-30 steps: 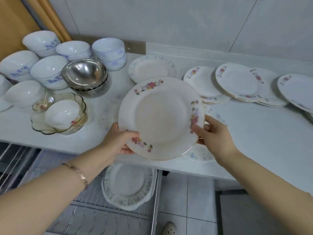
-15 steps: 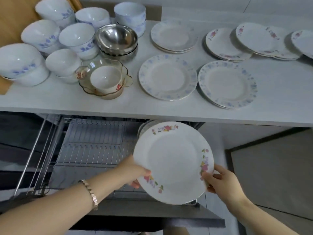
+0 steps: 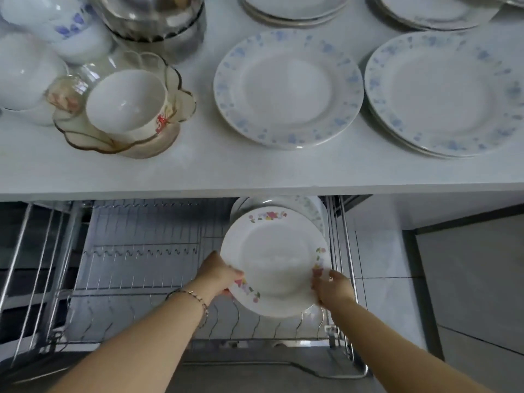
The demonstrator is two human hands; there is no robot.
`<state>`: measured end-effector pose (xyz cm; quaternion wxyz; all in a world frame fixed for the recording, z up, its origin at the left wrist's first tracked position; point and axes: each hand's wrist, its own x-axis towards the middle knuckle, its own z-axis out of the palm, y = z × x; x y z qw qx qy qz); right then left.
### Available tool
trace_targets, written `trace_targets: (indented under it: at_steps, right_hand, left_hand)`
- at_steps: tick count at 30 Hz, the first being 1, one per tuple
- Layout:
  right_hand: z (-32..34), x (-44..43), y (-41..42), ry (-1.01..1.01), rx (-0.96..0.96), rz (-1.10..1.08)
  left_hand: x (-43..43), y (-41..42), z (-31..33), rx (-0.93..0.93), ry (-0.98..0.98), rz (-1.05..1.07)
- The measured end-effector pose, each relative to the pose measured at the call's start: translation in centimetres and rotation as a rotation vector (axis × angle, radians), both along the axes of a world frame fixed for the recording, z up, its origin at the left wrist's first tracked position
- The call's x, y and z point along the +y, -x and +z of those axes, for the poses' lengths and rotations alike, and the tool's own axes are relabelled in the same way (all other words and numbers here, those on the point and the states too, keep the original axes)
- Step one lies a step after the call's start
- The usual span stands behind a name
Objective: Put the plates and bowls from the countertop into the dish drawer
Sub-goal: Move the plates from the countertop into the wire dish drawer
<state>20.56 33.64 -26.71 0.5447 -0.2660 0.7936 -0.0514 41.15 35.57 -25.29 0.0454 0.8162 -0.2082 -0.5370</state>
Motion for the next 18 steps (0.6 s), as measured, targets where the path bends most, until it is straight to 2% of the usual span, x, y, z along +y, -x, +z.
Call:
trace_targets:
  at_steps: [9, 14, 18]
  right_hand:
    - [-5.8, -3.8, -2.2, 0.050, 0.111, -0.135]
    - [-6.8, -4.0, -3.4, 0.072, 0.214, -0.210]
    - [-7.1, -3.5, -3.0, 0.066, 0.215, -0.211]
  left_hand:
    - [-5.1, -0.4, -6.4, -0.129, 0.051, -0.062]
    - [-6.5, 0.9, -7.7, -0.296, 0.098, -0.129]
    - [-6.2, 0.6, -8.5, -0.282, 0.056, -0.229]
